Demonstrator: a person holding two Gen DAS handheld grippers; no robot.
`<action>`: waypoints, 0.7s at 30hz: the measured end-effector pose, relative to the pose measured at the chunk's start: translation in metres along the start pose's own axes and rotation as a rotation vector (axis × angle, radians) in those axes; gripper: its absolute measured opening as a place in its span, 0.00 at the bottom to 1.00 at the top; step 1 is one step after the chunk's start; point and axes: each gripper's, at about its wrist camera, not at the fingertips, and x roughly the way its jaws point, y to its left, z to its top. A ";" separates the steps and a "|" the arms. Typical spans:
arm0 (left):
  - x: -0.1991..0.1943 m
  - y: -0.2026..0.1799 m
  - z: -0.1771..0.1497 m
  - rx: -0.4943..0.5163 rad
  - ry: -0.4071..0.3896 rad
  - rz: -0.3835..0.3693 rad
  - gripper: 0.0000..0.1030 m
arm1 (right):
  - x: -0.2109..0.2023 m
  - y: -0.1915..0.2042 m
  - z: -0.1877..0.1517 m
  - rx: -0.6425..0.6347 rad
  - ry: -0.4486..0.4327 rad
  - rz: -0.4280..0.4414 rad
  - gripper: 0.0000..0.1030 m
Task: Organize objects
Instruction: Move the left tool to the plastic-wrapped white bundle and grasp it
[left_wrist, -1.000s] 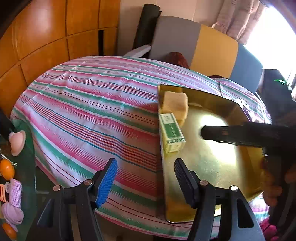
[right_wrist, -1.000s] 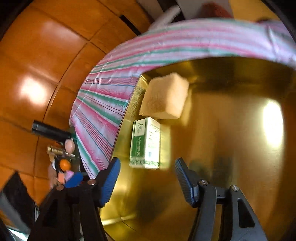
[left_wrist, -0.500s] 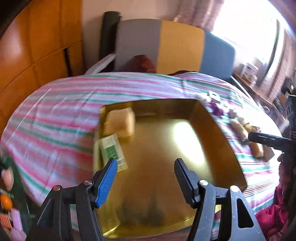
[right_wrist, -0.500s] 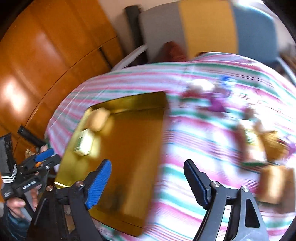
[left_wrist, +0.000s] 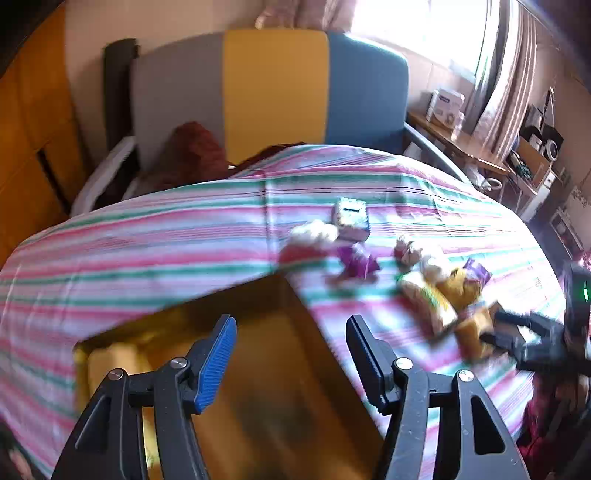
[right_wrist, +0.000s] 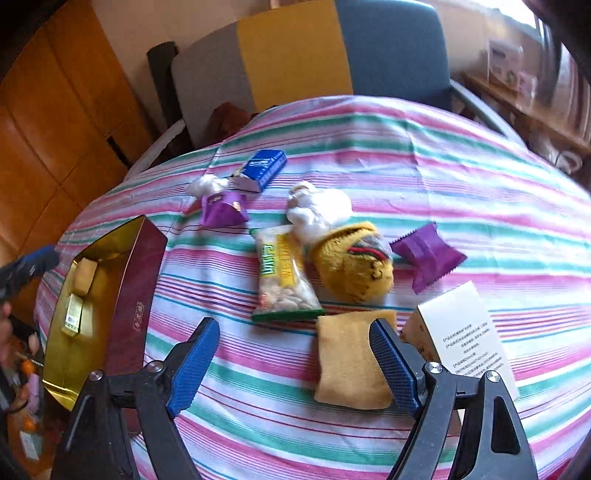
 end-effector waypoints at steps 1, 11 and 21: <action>0.015 -0.003 0.013 -0.005 0.027 0.002 0.61 | 0.004 -0.003 0.000 0.008 0.012 0.011 0.81; 0.129 -0.016 0.088 -0.101 0.180 -0.038 0.72 | -0.001 0.009 0.001 -0.011 0.011 0.117 0.87; 0.193 -0.020 0.103 -0.100 0.279 0.032 0.77 | 0.000 0.012 0.001 -0.002 0.028 0.152 0.89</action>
